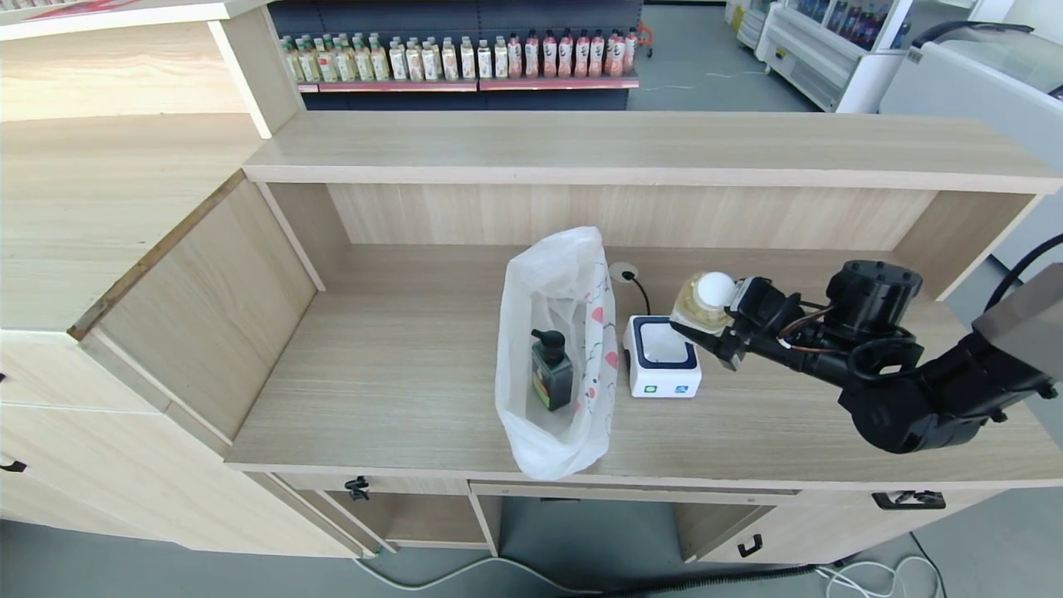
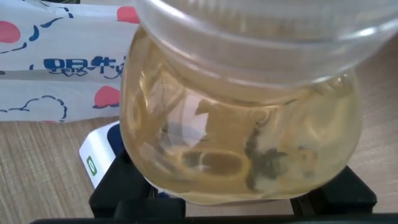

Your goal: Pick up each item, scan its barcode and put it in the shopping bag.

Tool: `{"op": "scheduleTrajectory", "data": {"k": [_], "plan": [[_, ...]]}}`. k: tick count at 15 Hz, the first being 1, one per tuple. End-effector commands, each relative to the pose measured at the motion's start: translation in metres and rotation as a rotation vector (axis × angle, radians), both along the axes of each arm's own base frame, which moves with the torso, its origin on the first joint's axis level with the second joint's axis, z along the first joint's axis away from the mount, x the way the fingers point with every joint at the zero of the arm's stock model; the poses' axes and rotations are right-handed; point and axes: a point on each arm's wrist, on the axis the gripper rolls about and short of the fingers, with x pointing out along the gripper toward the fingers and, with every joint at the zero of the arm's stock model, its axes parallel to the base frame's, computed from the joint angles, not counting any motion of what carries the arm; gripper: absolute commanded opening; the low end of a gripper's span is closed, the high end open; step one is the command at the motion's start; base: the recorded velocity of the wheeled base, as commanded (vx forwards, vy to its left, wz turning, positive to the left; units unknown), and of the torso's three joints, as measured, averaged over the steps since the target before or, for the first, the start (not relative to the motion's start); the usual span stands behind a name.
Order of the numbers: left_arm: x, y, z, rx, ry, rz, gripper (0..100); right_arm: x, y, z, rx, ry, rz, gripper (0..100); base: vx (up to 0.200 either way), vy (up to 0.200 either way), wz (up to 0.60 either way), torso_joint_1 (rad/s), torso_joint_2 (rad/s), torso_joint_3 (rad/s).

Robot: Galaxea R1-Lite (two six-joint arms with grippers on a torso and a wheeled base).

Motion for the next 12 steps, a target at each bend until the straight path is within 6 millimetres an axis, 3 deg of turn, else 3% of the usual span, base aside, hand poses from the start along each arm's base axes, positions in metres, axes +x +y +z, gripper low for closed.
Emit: {"op": "scheduleTrajectory", "data": {"k": [1, 12], "plan": [[0.0, 0.0, 0.0, 0.0, 0.0, 0.0, 100, 0.007, 0.001, -0.01, 0.0, 0.017, 0.006, 0, 0.0, 0.0, 0.0, 0.0, 0.0, 0.0], [0.0, 0.0, 0.0, 0.0, 0.0, 0.0, 100, 0.044, 0.009, -0.031, 0.037, -0.009, 0.181, 0, 0.0, 0.0, 0.0, 0.0, 0.0, 0.0]]}}
